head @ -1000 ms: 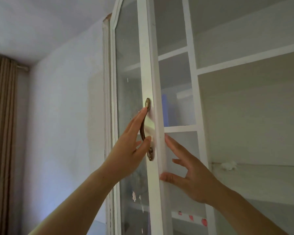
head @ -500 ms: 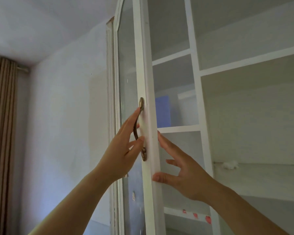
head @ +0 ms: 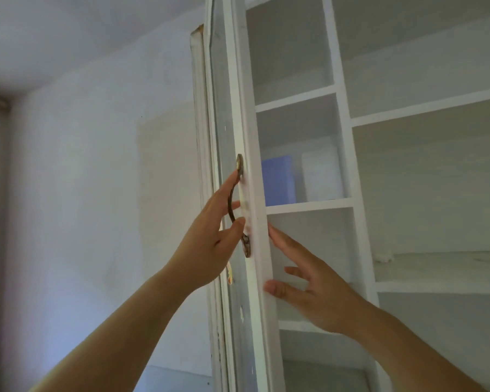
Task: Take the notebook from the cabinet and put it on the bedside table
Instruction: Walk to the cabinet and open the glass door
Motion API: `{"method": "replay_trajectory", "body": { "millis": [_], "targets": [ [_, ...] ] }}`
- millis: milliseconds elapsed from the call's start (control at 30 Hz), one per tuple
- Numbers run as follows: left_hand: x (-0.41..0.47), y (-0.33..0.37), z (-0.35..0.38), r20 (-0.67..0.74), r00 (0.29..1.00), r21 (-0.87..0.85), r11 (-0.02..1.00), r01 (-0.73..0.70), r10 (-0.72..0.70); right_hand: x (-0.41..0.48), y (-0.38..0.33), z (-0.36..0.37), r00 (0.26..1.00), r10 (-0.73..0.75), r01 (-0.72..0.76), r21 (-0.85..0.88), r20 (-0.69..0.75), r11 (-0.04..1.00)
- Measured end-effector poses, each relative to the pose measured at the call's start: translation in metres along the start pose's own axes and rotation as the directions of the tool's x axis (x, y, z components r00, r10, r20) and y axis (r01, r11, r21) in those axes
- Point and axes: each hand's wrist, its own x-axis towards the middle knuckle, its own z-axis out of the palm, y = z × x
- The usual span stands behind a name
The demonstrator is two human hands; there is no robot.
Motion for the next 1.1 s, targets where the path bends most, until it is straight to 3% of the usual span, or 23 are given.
{"method": "replay_trajectory", "body": {
  "millis": [167,333,1100],
  "targets": [
    [-0.019,-0.018,-0.031,-0.072,0.997,-0.054,0.999,-0.001,-0.003,0.008,-0.026,0.033,1.0,0.016,-0.018,-0.068,-0.025,0.998],
    [-0.037,-0.032,-0.052,-0.104,0.988,-0.233,0.968,0.091,-0.118,0.018,-0.038,0.059,0.999,0.022,-0.026,-0.132,-0.035,0.991],
    [-0.046,-0.047,-0.132,-0.146,0.974,-0.157,0.976,0.151,-0.174,0.073,-0.039,0.135,0.999,0.0,0.006,-0.124,0.045,0.992]
  ]
}}
